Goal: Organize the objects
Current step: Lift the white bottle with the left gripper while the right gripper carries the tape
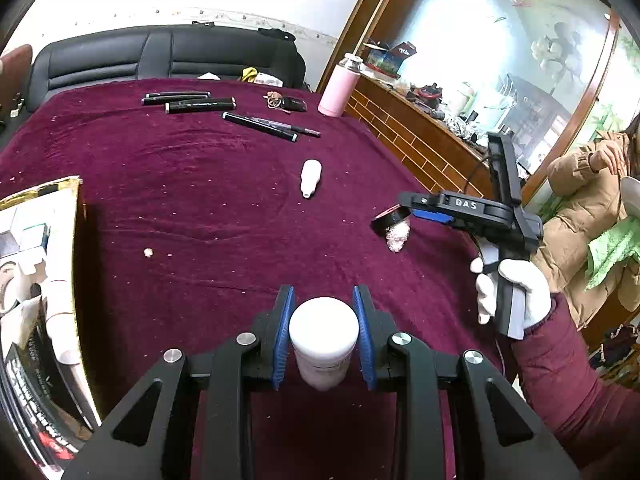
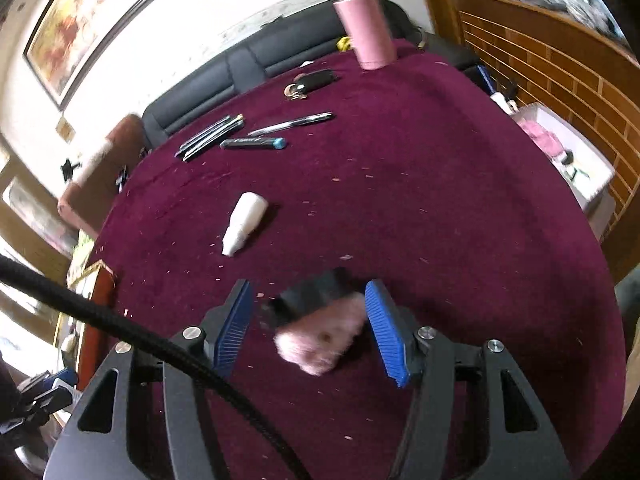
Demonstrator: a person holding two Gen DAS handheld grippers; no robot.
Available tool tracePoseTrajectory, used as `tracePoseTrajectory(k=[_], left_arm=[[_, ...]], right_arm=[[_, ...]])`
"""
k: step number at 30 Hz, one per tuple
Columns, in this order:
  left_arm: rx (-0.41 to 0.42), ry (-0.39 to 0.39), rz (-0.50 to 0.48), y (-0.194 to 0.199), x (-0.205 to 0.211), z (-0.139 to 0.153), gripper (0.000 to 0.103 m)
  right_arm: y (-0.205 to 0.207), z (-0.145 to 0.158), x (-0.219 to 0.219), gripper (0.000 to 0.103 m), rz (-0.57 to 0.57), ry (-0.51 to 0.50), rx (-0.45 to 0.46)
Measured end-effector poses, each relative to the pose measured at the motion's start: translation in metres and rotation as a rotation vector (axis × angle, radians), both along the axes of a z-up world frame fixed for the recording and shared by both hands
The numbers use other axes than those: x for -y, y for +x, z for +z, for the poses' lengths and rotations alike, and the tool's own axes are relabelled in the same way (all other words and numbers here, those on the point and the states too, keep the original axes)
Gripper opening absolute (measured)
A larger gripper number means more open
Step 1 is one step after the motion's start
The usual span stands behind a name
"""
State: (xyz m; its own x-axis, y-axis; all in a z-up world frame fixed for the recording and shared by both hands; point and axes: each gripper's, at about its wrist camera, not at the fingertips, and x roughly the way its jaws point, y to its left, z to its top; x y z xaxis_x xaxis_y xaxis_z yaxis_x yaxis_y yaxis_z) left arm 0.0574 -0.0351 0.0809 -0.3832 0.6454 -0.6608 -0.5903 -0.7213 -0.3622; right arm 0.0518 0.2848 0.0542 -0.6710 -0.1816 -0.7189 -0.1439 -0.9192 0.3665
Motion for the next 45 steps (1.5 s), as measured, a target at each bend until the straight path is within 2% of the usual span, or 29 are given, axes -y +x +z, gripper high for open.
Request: tracePoseTrajectory(k=[1,4,8,14,18,21,26,29,33,34,35,36,37,42,45], left_arm=[[-0.006,0.0,0.002,0.002,0.003,0.0,0.025],[-0.011,0.006,0.008,0.006,0.01,-0.001,0.025],[0.023,-0.003,0.015,0.004,0.016,-0.011,0.025],[0.04,-0.017,0.038,-0.005,0.011,-0.023,0.025],[0.039,-0.053,0.066,-0.013,0.003,-0.032,0.026],[0.027,-0.116,0.088,-0.018,-0.009,-0.04,0.027],[0.09,-0.2,0.093,-0.027,-0.031,-0.069,0.027],[0.026,-0.246,0.104,-0.018,-0.039,-0.07,0.03],[-0.029,-0.291,0.083,-0.008,-0.046,-0.071,0.031],[-0.021,-0.28,0.069,-0.007,-0.046,-0.071,0.03],[-0.01,-0.263,0.051,-0.007,-0.045,-0.07,0.025],[0.01,-0.237,0.031,-0.008,-0.043,-0.069,0.025],[0.017,-0.211,0.029,-0.007,-0.04,-0.067,0.025],[0.021,-0.069,0.055,-0.004,-0.014,-0.04,0.025],[0.004,-0.024,0.076,0.0,0.0,-0.025,0.025]], right_arm=[[-0.002,0.005,0.012,0.059,0.076,-0.008,-0.016],[-0.003,0.012,0.033,0.059,0.23,-0.115,-0.033],[0.001,0.022,0.036,0.059,0.204,-0.08,-0.043],[-0.008,0.017,0.046,0.059,0.179,0.06,0.034],[-0.024,0.017,0.059,0.059,0.135,0.24,0.049],[-0.034,0.012,0.068,0.059,0.189,0.302,0.065],[-0.052,-0.005,0.09,0.058,0.286,0.428,0.125],[-0.065,-0.02,0.094,0.05,0.303,0.457,0.181],[-0.081,-0.035,0.093,0.036,0.311,0.437,0.225],[-0.084,-0.035,0.091,0.031,0.309,0.402,0.234],[-0.085,-0.033,0.089,0.028,0.299,0.378,0.244],[-0.085,-0.032,0.088,0.019,0.288,0.376,0.247],[-0.084,-0.03,0.085,0.014,0.277,0.354,0.245],[-0.065,-0.007,0.071,0.012,0.246,0.185,0.163],[-0.054,0.007,0.07,0.012,0.245,0.127,0.112]])
